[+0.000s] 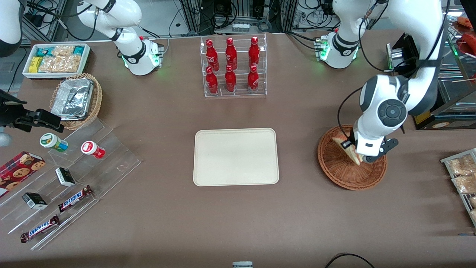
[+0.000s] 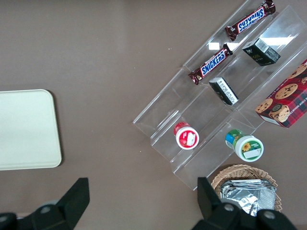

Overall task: Place sandwich from basket to tray
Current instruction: 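Lift the sandwich and carry it with the left gripper over the white tray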

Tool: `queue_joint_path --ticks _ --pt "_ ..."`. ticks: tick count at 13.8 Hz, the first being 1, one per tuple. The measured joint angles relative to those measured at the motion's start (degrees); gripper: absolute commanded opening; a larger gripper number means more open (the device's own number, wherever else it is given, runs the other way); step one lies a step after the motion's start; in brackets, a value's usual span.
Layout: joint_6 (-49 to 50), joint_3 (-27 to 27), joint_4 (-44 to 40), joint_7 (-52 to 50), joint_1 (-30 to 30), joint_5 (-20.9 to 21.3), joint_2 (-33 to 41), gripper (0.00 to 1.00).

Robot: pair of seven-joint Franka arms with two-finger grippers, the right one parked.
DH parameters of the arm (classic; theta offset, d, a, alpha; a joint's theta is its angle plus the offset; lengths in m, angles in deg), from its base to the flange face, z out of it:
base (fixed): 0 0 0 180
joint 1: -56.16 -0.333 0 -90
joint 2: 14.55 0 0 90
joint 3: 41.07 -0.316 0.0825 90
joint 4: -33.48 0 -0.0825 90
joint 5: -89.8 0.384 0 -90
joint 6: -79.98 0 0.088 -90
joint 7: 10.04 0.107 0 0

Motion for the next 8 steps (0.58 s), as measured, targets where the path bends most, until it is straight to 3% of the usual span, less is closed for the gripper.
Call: queue_joint_path --ticks 3,8 --pt "8.4 0.7 -7.5 0.9 5.7 -0.1 0.9 0.03" --pt "5.8 1.2 -13.0 0.9 16.8 -3.3 -3.0 0.00"
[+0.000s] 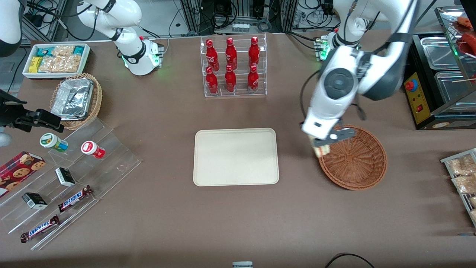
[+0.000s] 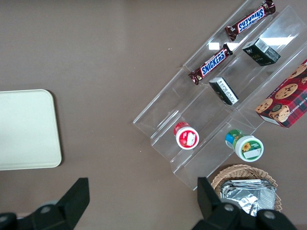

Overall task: Place sandwich from basket to tray
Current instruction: 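Lift the sandwich and carry it with the left gripper over the white tray, then lower the sandwich onto the tray and open the left gripper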

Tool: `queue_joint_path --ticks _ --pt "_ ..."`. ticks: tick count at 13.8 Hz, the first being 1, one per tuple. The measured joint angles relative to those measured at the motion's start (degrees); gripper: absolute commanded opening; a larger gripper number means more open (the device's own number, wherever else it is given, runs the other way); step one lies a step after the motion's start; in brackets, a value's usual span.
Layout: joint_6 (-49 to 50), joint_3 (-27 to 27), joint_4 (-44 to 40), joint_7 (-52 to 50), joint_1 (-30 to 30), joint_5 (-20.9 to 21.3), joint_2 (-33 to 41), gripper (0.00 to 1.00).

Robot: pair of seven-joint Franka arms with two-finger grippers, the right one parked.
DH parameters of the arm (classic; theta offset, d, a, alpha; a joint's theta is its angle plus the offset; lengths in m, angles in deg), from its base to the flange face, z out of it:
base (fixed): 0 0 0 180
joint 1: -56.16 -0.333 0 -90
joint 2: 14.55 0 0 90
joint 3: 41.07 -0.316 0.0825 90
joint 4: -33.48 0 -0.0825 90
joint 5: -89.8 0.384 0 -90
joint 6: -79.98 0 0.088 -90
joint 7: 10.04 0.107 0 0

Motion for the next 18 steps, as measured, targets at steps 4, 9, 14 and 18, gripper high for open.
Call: queue_joint_path --ticks 4,9,14,18 --pt "-5.0 0.1 -7.5 0.0 6.9 -0.9 -10.0 0.01" --pt "-13.9 0.0 -12.9 -1.0 11.8 -0.9 -19.7 0.01" --pt "-21.7 0.0 -15.2 -3.5 15.0 -0.9 -24.5 0.01" --pt "-23.2 0.0 -16.5 -3.7 16.6 -0.9 -27.3 0.02"
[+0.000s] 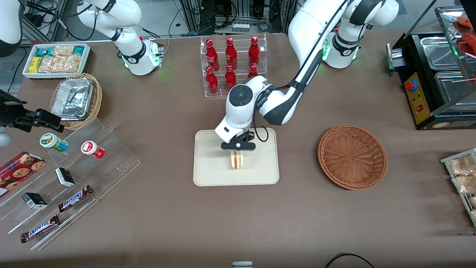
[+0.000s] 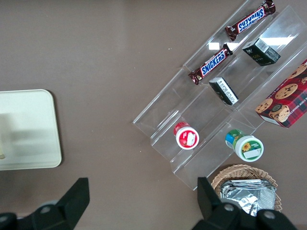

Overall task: Place sandwich from basket to tray
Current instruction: 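Lower the sandwich onto the tray and open the left gripper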

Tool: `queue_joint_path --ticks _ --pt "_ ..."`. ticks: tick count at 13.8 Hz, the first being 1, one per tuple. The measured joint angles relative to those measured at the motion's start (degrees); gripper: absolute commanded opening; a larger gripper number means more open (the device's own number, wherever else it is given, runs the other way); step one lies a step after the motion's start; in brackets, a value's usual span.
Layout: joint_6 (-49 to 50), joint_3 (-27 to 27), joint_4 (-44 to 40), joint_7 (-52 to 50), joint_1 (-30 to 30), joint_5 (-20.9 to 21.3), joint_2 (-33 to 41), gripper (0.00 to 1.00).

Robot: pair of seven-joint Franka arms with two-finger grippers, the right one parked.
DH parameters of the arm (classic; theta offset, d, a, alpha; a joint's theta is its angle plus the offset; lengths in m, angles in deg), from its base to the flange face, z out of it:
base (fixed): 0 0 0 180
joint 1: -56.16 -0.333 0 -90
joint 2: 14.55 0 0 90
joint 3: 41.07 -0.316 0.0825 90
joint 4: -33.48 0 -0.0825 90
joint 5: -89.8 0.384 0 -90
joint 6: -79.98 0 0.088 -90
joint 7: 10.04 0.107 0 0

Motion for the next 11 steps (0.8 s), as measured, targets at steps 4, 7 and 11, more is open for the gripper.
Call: queue_joint_path --ticks 4,7,11 --pt "0.0 -0.2 -2.3 -0.1 0.5 0.2 -3.1 0.01" --pt "0.0 -0.3 -2.6 0.0 0.5 0.4 -3.5 0.02" --pt "0.1 -0.4 -2.6 0.0 0.5 1.1 -3.5 0.99"
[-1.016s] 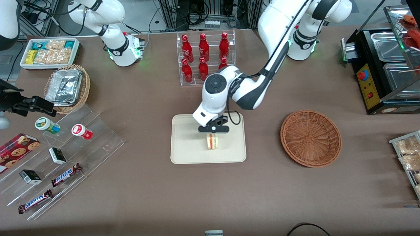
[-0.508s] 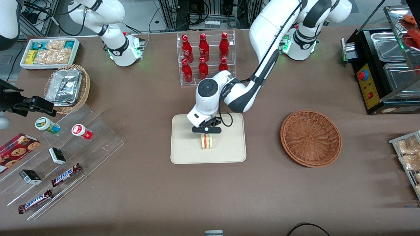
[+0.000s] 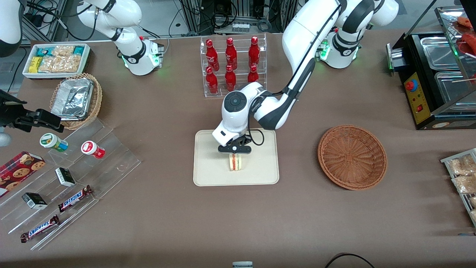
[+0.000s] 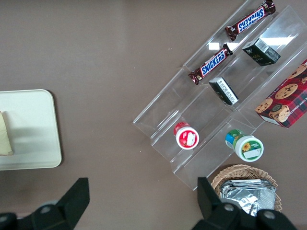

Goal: Place sandwich from basket to tray

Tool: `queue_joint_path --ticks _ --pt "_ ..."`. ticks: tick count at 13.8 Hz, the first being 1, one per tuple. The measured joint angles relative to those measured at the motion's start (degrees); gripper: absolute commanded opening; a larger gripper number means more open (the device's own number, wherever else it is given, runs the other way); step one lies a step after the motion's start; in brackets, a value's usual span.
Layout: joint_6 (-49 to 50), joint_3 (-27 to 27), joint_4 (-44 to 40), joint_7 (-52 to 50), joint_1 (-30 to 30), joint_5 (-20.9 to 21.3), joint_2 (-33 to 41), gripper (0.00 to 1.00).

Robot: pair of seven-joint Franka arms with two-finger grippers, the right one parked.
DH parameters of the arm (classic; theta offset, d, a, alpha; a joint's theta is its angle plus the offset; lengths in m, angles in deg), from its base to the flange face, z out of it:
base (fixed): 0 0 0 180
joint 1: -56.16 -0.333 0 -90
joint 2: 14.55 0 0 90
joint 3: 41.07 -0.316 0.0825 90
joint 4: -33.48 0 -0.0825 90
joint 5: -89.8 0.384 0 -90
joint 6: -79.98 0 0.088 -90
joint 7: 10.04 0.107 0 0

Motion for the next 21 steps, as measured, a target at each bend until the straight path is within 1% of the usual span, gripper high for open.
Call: queue_joint_path --ticks 4,7,9,11,14,17,19,21 --pt "1.5 -0.4 -1.3 -0.9 -0.3 -0.1 0.5 0.99" --pt "10.4 -0.7 -4.3 -1.2 -1.3 -1.6 4.2 0.99" --pt "18.3 -1.8 -6.0 -1.5 -1.8 -1.9 8.8 0.99" --pt "23.6 -3.2 -6.7 -1.5 -3.4 -2.1 14.0 0.99" --pt "32.6 -3.7 -6.8 -1.9 -8.0 -2.3 21.4 0.99" --pt "41.0 -4.0 -6.8 -1.6 -14.4 -2.5 28.1 0.99" --pt "46.5 -4.1 -6.3 4.4 -18.7 -2.6 31.7 0.99" --pt "49.9 -4.1 -5.2 11.2 -22.5 -2.7 34.4 0.99"
